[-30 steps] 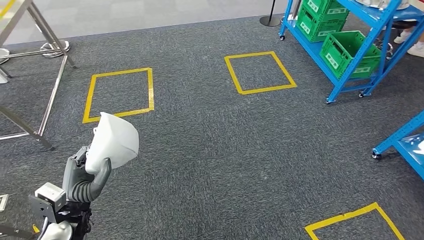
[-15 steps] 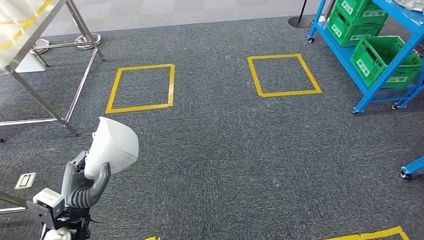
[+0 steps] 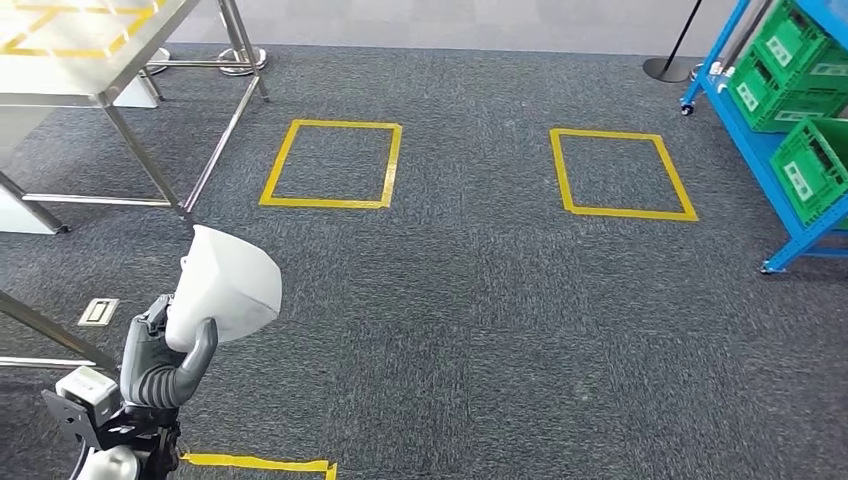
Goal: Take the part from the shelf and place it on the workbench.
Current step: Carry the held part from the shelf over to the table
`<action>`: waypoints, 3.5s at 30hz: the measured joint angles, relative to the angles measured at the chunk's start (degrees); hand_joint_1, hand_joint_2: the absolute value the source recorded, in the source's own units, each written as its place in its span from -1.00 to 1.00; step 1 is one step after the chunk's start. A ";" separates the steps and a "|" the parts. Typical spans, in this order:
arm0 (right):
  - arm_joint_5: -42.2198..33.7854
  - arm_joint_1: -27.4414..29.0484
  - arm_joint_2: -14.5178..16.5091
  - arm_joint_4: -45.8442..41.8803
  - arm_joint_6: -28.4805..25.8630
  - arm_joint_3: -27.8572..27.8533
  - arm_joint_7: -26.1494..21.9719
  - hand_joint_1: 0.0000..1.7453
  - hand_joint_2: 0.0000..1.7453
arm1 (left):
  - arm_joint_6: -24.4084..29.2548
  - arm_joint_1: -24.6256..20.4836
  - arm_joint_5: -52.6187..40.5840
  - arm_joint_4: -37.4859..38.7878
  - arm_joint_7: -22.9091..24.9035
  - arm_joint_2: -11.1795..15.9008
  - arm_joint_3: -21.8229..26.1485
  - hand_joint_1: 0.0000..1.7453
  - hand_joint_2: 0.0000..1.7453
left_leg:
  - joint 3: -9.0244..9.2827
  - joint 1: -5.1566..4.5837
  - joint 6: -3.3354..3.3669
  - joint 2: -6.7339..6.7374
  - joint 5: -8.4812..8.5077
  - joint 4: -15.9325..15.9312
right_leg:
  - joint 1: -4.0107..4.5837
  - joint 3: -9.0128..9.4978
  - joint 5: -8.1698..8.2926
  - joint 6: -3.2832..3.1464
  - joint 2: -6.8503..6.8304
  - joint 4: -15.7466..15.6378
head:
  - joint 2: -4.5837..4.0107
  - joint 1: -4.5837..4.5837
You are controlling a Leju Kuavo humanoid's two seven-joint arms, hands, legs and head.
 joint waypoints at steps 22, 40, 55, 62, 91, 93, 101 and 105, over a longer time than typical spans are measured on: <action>1.32 -0.01 0.08 0.02 0.54 -0.03 0.44 -1.00 1.00 | -0.12 2.30 0.29 -0.26 0.17 -0.54 1.38 1.00 1.00 | -3.46 -0.33 -2.22 4.87 -2.65 6.56 | 0.43 5.92 3.86 -2.28 -4.94 -11.86 | -0.01 -0.22; -0.06 -0.74 0.44 0.02 -0.69 -0.42 1.58 -1.00 1.00 | -2.81 -2.39 -0.62 1.63 1.97 -3.75 1.75 1.00 1.00 | -1.17 0.24 -2.35 -3.41 -0.44 0.90 | -0.41 4.63 5.54 -1.34 1.44 -11.90 | 0.00 0.34; 1.50 -0.23 0.62 0.02 0.28 -0.40 -0.01 -1.00 1.00 | -1.65 -2.31 0.03 3.62 0.57 -2.77 1.52 1.00 1.00 | -0.30 -0.16 -0.86 6.13 -0.33 0.36 | 0.10 6.55 4.25 -0.02 -7.45 -12.39 | 0.00 0.08; 1.49 -0.04 0.58 0.02 0.16 -0.38 -0.07 -1.00 1.00 | 0.92 -2.40 -3.41 3.36 0.52 -2.42 1.55 1.00 1.00 | -0.26 0.09 0.52 0.53 0.28 0.13 | -0.07 -1.28 -1.61 0.57 -0.20 3.10 | 0.00 0.51; -0.90 -0.43 1.81 0.02 -0.17 -1.26 0.92 -1.00 1.00 | 23.24 -15.83 -18.64 2.40 -1.69 7.22 12.67 1.00 1.00 | -1.31 0.44 0.04 1.75 1.18 0.12 | 0.12 -1.02 -2.48 0.62 -0.39 2.79 | 0.00 0.49; -0.90 -0.44 1.81 0.02 -0.12 -1.33 0.57 -1.00 1.00 | 23.77 -16.40 -17.73 2.37 -1.50 7.24 12.87 1.00 1.00 | -1.33 0.40 0.01 0.13 1.17 0.32 | 0.13 -1.47 -0.66 0.40 -0.17 2.55 | 0.00 0.50; -0.92 -0.62 1.95 0.02 -0.07 -1.69 0.19 -1.00 1.00 | 24.10 -17.27 -14.96 2.99 -1.99 7.19 12.90 1.00 1.00 | -2.28 0.61 -2.49 -3.84 1.24 0.60 | 0.13 5.02 6.05 -1.39 2.30 -12.66 | 0.00 0.42; -1.00 -0.29 2.14 0.02 -0.35 -1.98 0.35 -1.00 1.00 | 23.97 -17.39 -14.22 3.39 -2.70 6.85 12.61 1.00 1.00 | -7.24 0.50 -3.37 2.04 -4.43 10.87 | 0.06 5.35 6.31 -2.49 -0.48 -13.36 | -0.01 -0.06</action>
